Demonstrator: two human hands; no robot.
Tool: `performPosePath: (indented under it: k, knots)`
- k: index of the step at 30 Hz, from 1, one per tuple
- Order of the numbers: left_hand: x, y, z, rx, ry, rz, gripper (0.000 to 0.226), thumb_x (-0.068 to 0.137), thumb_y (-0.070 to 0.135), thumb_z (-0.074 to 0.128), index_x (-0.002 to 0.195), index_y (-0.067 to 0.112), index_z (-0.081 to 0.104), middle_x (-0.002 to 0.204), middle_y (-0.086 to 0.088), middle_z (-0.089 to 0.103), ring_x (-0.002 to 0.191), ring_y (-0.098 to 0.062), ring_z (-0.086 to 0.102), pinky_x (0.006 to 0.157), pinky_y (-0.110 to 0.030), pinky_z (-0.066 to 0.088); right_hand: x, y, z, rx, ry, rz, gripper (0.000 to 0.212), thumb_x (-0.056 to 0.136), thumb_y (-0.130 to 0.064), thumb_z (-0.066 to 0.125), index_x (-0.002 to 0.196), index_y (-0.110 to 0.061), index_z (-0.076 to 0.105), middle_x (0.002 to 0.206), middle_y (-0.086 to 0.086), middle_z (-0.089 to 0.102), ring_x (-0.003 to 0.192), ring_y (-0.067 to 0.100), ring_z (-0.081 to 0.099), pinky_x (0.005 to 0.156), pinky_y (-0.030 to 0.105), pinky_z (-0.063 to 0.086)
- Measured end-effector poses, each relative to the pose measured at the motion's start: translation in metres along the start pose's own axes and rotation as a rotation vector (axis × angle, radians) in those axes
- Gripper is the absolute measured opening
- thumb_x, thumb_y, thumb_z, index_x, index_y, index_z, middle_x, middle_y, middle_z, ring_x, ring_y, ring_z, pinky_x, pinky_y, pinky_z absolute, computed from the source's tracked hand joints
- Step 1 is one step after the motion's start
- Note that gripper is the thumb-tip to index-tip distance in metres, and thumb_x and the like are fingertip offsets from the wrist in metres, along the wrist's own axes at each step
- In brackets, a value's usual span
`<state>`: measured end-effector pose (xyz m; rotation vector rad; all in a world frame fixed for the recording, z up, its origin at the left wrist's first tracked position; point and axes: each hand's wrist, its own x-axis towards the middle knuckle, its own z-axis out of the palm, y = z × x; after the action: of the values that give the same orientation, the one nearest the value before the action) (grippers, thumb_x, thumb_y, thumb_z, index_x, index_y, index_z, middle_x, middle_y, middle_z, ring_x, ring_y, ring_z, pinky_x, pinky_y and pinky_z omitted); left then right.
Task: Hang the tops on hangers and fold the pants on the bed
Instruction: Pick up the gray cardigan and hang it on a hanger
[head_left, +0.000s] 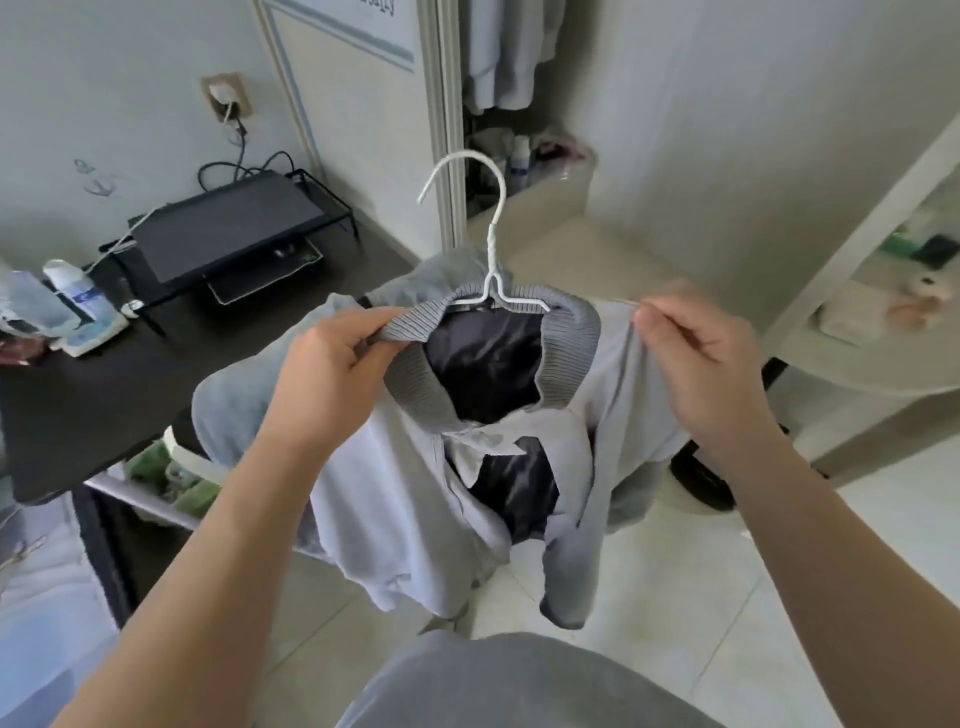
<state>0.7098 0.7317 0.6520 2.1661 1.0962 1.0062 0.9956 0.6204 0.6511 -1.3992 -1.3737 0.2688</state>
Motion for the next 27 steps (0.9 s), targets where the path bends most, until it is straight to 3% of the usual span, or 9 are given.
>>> performPosePath:
  k: [4, 6, 9, 12, 16, 20, 22, 25, 27]
  knots:
    - [0.062, -0.003, 0.030, -0.080, -0.052, 0.105, 0.019, 0.095, 0.002, 0.063, 0.105, 0.012, 0.077, 0.076, -0.005, 0.062, 0.072, -0.018, 0.053, 0.071, -0.032, 0.043, 0.023, 0.006, -0.030, -0.052, -0.089, 0.053, 0.020, 0.099, -0.009, 0.055, 0.086, -0.002, 0.068, 0.120, -0.006, 0.068, 0.115, 0.010, 0.063, 0.099, 0.025, 0.045]
    - [0.094, -0.004, 0.043, -0.193, -0.077, 0.125, 0.029, 0.095, -0.001, 0.062, 0.112, 0.017, 0.076, 0.083, -0.006, 0.066, 0.079, -0.022, 0.059, 0.076, -0.031, 0.047, 0.034, 0.008, -0.047, -0.099, -0.102, 0.144, 0.015, 0.100, -0.020, 0.055, 0.094, -0.013, 0.067, 0.108, -0.002, 0.072, 0.103, 0.008, 0.067, 0.090, 0.026, 0.049]
    - [0.145, -0.002, 0.057, -0.329, -0.178, 0.167, 0.044, 0.094, 0.000, 0.062, 0.106, 0.041, 0.075, 0.094, 0.011, 0.072, 0.091, -0.013, 0.066, 0.083, -0.029, 0.053, 0.055, 0.004, -0.061, -0.301, -0.134, 0.275, 0.003, 0.099, -0.034, 0.059, 0.101, -0.031, 0.060, 0.079, 0.019, 0.061, 0.068, 0.028, 0.057, 0.064, 0.037, 0.043]
    - [0.198, 0.006, 0.074, -0.347, -0.314, 0.210, 0.045, 0.094, 0.013, 0.064, 0.100, 0.057, 0.071, 0.098, -0.022, 0.068, 0.093, -0.039, 0.062, 0.085, -0.053, 0.051, 0.078, -0.009, -0.073, -0.470, -0.194, 0.291, 0.026, 0.098, -0.048, 0.054, 0.082, -0.030, 0.064, 0.073, -0.005, 0.062, 0.071, 0.009, 0.058, 0.065, 0.017, 0.040]
    - [0.275, 0.032, 0.094, -0.401, -0.427, 0.344, 0.035, 0.092, 0.028, 0.060, 0.093, 0.061, 0.069, 0.085, -0.010, 0.067, 0.078, -0.031, 0.059, 0.074, -0.040, 0.050, 0.112, -0.032, -0.087, -0.497, -0.067, 0.342, 0.028, 0.097, -0.038, 0.052, 0.071, -0.026, 0.053, 0.062, -0.015, 0.053, 0.062, 0.002, 0.051, 0.060, 0.011, 0.036]
    - [0.354, 0.058, 0.117, -0.374, -0.428, 0.474, 0.015, 0.095, 0.029, 0.061, 0.098, 0.022, 0.074, 0.085, -0.020, 0.062, 0.079, -0.027, 0.055, 0.073, -0.037, 0.043, 0.149, -0.048, -0.089, -0.431, 0.157, 0.394, 0.037, 0.102, -0.023, 0.056, 0.066, -0.022, 0.050, 0.059, -0.016, 0.045, 0.057, 0.001, 0.041, 0.054, 0.015, 0.032]
    - [0.389, 0.070, 0.128, -0.334, -0.398, 0.537, 0.014, 0.096, 0.023, 0.065, 0.105, 0.016, 0.073, 0.092, -0.019, 0.065, 0.093, -0.025, 0.058, 0.086, -0.037, 0.045, 0.167, -0.056, -0.085, -0.384, 0.291, 0.405, 0.039, 0.101, -0.021, 0.057, 0.063, -0.018, 0.049, 0.057, -0.014, 0.043, 0.055, 0.003, 0.039, 0.052, 0.016, 0.032]
    - [0.428, 0.092, 0.130, -0.270, -0.394, 0.557, 0.035, 0.097, 0.029, 0.065, 0.131, 0.019, 0.064, 0.128, -0.011, 0.062, 0.126, -0.027, 0.051, 0.110, -0.039, 0.037, 0.193, -0.070, -0.075, -0.271, 0.483, 0.415, 0.043, 0.101, -0.022, 0.058, 0.060, -0.014, 0.048, 0.058, -0.004, 0.041, 0.055, 0.010, 0.036, 0.049, 0.023, 0.030]
    - [0.444, 0.110, 0.126, -0.279, -0.410, 0.555, 0.047, 0.097, 0.038, 0.063, 0.142, 0.027, 0.053, 0.143, -0.004, 0.052, 0.135, -0.021, 0.043, 0.111, -0.030, 0.033, 0.215, -0.081, -0.072, -0.150, 0.591, 0.416, 0.040, 0.101, -0.023, 0.058, 0.063, -0.010, 0.055, 0.059, 0.001, 0.045, 0.055, 0.013, 0.038, 0.049, 0.022, 0.031]
